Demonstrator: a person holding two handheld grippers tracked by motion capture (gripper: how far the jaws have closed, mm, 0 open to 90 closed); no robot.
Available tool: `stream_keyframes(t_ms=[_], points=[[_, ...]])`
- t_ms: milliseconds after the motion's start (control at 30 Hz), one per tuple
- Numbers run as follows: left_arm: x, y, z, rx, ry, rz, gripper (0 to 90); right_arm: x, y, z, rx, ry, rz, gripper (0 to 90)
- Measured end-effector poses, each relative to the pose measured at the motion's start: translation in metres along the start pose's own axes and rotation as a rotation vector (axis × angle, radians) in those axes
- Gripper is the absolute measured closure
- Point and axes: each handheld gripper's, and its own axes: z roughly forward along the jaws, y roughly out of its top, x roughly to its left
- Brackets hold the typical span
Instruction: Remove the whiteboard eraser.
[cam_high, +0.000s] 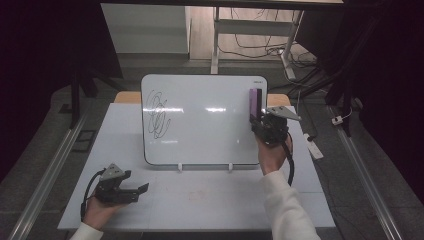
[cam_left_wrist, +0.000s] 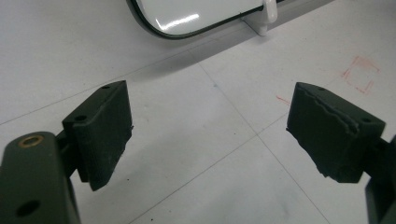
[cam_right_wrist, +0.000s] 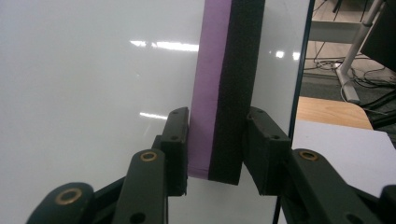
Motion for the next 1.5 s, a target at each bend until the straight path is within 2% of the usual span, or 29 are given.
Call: stream_keyframes(t_ms=[133,200,267,433,667,867,967,1167,1367,1500], points=[[0.000,-0.001,-0.001,-0.002,0.005,-0.003,15.0,0.001,-0.001,-0.001,-0.007,-0.002,-0.001,64.2],[-0.001,-0.002,-0.001,0.000,0.006,-0.004,15.1,0.002,-0.001,-0.005,-0.029,0.018,-0.001,64.5],[-0.001,-0.002,-0.002,0.001,0.008,-0.002,15.1,0.006,-0.001,-0.009,-0.044,0.023,-0.037,64.6],[0.001,-0.002,-0.003,-0.012,-0.002,-0.014,15.1,0.010,-0.005,-0.016,-0.059,0.057,-0.067,64.6],[0.002,0.001,-0.001,-0.017,-0.010,-0.008,15.1,0.007,-0.013,-0.032,-0.095,0.121,-0.062,64.6],[0.003,0.003,-0.002,-0.027,-0.026,-0.007,15.1,0.006,-0.032,-0.042,-0.085,0.180,-0.045,64.4],[0.006,0.004,-0.003,-0.038,-0.032,-0.027,15.1,0.005,-0.041,-0.044,-0.077,0.209,-0.038,64.4],[0.004,0.008,-0.005,-0.059,-0.024,-0.039,15.1,0.005,-0.051,-0.055,-0.073,0.241,-0.021,64.4],[0.000,0.011,-0.005,-0.069,-0.032,-0.035,15.0,0.011,-0.067,-0.068,-0.071,0.285,-0.029,64.3],[0.000,0.013,-0.005,-0.073,-0.039,-0.036,15.0,0.015,-0.078,-0.069,-0.053,0.313,-0.043,64.1]])
